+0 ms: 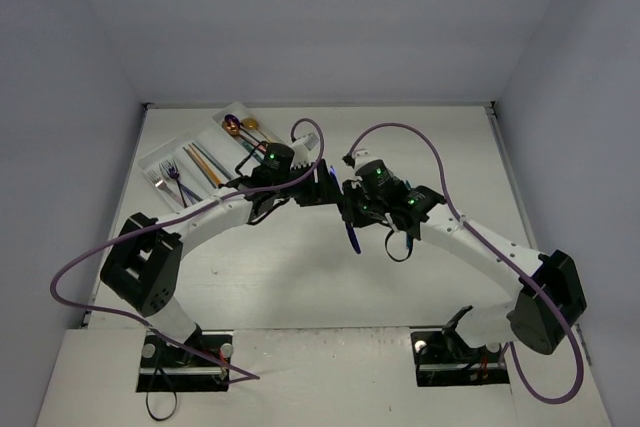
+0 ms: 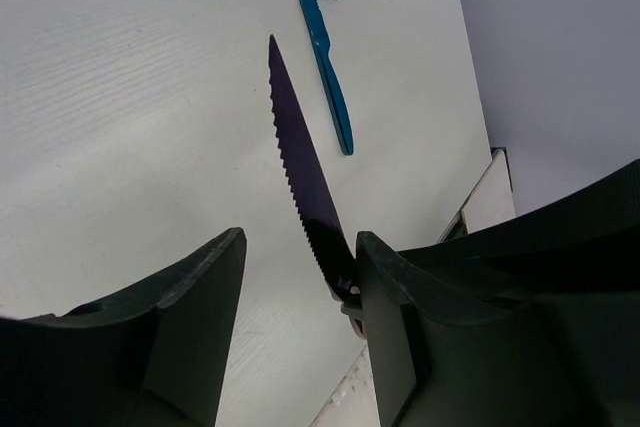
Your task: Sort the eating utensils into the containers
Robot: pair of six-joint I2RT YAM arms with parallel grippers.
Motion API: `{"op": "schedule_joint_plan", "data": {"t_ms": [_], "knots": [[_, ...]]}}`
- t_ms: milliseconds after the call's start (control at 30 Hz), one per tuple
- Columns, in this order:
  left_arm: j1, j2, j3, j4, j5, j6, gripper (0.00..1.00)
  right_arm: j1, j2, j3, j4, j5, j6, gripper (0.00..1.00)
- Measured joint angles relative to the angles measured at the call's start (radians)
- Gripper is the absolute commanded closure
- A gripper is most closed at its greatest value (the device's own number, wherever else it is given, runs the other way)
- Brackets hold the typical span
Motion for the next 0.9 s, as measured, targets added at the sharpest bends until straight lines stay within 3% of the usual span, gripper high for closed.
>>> {"op": "schedule_joint_plan", "data": {"t_ms": [100, 200, 333, 367, 400, 433, 467, 533, 667, 900], "knots": [[0.000, 0.007, 0.002, 0.022, 0.002, -0.014, 0.86, 0.000, 0.000, 0.007, 0.001, -0.003, -0.003, 1.00], [-0.001, 0.010, 0.005, 0.050, 0.009, -0.031, 0.99, 0.000, 0.000, 0.009, 0.002, -0.006, -0.009, 1.00], [-0.007, 0.010, 0.006, 0.097, 0.021, -0.046, 1.00, -0.002, 0.000, 0.010, 0.006, -0.004, -0.016, 0.96], [-0.008, 0.010, 0.006, 0.103, 0.021, -0.048, 1.00, -0.002, 0.000, 0.012, 0.006, -0.001, -0.018, 0.87], [-0.007, 0.010, 0.006, 0.107, 0.021, -0.050, 1.00, -0.002, 0.000, 0.014, 0.006, 0.001, -0.020, 0.60], [-0.006, 0.011, 0.006, 0.112, 0.022, -0.052, 1.00, -0.002, 0.000, 0.016, 0.006, 0.003, -0.021, 0.42], [-0.004, 0.012, 0.007, 0.117, 0.022, -0.054, 1.00, -0.002, 0.000, 0.019, 0.006, 0.005, -0.024, 0.31], [0.006, 0.020, 0.007, 0.128, 0.017, -0.052, 1.00, -0.003, 0.000, 0.029, 0.006, 0.009, -0.029, 0.21], [0.080, 0.068, 0.010, 0.133, 0.025, -0.052, 1.00, -0.012, -0.001, 0.051, 0.015, 0.016, -0.027, 0.18], [0.350, 0.219, 0.112, 0.129, 0.065, -0.050, 1.00, -0.159, -0.073, 0.016, 0.001, 0.032, -0.018, 0.18]]}}
